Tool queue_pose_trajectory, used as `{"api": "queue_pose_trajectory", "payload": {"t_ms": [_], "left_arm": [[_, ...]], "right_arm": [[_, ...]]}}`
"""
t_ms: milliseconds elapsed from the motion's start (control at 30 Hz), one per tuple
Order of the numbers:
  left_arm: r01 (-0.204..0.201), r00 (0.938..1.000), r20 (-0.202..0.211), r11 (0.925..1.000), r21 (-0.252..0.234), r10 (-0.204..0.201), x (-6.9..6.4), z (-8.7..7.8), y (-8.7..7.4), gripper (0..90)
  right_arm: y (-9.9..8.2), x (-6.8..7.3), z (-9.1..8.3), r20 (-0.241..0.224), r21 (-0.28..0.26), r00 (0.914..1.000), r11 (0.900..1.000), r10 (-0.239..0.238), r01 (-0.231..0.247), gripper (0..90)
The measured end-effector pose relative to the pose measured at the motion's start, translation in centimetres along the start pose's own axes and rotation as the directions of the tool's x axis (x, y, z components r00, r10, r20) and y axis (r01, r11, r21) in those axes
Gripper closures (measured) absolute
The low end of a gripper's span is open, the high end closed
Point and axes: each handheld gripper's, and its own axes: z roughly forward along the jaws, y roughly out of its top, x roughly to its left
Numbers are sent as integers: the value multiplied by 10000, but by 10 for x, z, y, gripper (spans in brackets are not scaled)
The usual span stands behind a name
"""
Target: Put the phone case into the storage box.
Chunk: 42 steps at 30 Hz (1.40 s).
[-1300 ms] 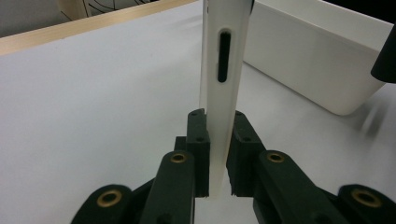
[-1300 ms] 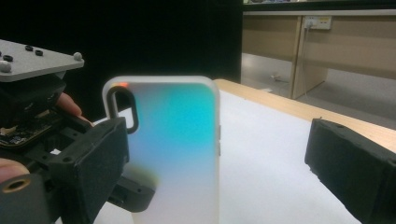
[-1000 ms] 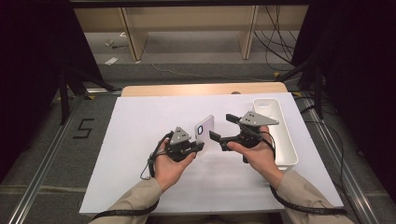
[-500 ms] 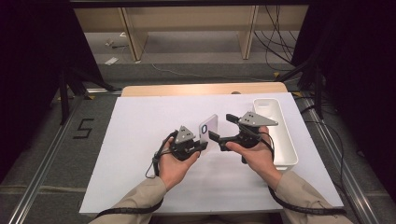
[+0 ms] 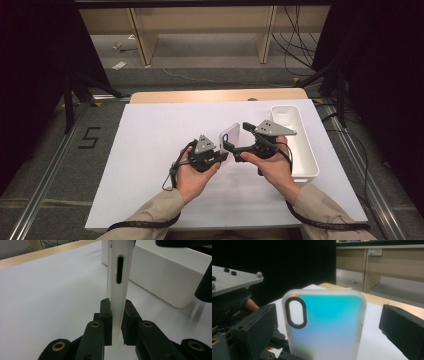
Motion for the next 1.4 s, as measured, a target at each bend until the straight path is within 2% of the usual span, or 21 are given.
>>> {"api": "queue_pose_trajectory", "payload": {"t_ms": [300,800,1400], "left_arm": [[-24,9999,110,10000,34,24,-7,7,2,808],[-35,9999,159,10000,14,35,-11,9,3,808],[-99,9999,68,10000,-11,99,-10,9,3,808]], "right_arm": [[-1,0,0,238,-36,9997,10000,15,-14,35],[-2,-1,-2,543,-99,9985,9999,-14,19,122],[-3,0,-2,569,-255,9983,9996,-97,111,169]]}}
